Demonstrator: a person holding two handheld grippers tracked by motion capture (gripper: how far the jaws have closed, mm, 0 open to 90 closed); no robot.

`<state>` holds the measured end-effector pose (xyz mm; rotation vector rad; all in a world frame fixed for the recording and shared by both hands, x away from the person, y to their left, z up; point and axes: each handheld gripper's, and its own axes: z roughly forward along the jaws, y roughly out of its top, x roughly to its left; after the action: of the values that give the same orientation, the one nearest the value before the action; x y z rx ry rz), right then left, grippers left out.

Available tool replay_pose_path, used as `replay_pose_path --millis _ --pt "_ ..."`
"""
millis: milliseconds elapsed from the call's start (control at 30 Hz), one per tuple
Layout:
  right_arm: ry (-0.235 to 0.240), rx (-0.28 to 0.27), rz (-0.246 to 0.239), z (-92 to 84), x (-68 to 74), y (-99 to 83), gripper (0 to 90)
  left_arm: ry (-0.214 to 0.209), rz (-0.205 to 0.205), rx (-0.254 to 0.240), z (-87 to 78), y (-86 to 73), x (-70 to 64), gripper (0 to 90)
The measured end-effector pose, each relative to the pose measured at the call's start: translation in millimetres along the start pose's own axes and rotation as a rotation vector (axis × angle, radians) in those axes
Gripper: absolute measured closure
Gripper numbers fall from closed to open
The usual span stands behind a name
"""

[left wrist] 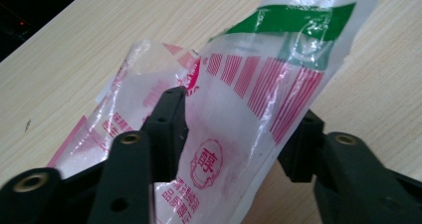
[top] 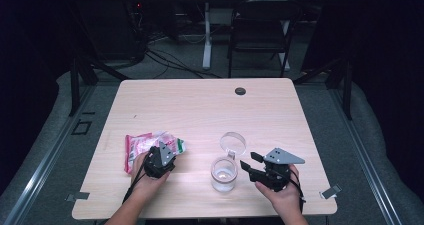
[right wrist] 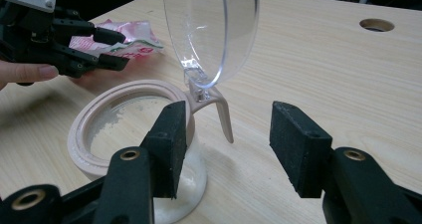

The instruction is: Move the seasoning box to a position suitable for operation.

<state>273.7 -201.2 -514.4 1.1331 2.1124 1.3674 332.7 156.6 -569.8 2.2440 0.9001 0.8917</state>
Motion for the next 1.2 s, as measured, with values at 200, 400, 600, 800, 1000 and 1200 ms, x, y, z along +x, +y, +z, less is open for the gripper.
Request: replay_pose_path --millis 200,400,600,800,1000,1200 --pt "-0.008 -0.007 0.006 -5.0 -1.2 -1.5 48.8 -0.012 -0.042 0.004 0.8 0.3 7.0 70.2" --pt "-0.010 -0.008 0.004 -4.6 -1.5 -2.1 48.8 -0.043 -0.125 -0.007 -2.7 -1.7 18.7 82.5" --pt "-0.013 -0.006 0.003 -4.4 -1.8 -2.2 48.8 -0.059 -0.179 -0.013 -5.7 -2.5 26.4 89.1" --pt "-0.010 -0.005 0.002 -3.2 -1.6 -1.2 48.8 -0.066 -0.215 -0.024 -12.3 -2.2 34.0 90.0" --pt "-0.008 -0.004 -0.005 -0.9 -1.0 -0.2 48.8 -0.072 -0.264 -0.056 -22.6 -4.4 44.0 90.0" --pt "-0.006 -0.006 -0.008 0.0 -0.4 0.4 48.8 -0.072 -0.301 -0.086 -33.0 -7.2 51.0 90.0"
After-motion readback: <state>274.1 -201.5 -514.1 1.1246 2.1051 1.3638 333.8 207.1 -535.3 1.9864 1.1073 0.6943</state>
